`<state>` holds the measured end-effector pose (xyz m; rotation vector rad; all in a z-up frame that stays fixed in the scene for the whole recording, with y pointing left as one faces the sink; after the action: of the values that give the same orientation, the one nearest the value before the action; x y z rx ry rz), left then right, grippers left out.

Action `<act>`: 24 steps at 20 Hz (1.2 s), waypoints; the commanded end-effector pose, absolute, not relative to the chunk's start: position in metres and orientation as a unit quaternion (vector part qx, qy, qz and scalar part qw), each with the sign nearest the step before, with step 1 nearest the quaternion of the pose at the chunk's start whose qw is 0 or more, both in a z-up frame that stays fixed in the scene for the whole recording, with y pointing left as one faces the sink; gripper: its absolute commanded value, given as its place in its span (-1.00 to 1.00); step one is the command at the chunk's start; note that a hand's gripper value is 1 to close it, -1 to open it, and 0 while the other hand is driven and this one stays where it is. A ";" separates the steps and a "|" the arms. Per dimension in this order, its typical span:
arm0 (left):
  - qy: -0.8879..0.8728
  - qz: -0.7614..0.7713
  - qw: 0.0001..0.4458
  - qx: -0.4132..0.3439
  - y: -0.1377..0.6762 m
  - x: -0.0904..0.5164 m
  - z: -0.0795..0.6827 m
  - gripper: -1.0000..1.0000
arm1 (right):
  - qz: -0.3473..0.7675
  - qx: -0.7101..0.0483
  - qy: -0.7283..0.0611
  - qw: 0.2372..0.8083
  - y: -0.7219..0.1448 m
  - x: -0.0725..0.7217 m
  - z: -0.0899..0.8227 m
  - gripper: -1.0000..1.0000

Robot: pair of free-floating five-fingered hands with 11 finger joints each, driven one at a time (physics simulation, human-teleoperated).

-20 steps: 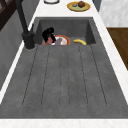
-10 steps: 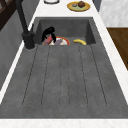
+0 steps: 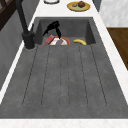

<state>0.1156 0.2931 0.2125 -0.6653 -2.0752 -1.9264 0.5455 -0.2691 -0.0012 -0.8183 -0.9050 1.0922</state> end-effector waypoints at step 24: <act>-0.709 -0.658 0.116 -0.227 0.293 0.116 0.213 0.00 | 0.471 -0.385 -0.399 0.686 -0.235 0.454 0.133 -1.00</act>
<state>0.1156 0.2931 0.2125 -0.6653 -2.0752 -1.9264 0.4597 -0.2389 0.1099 -0.8684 -0.9075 1.0533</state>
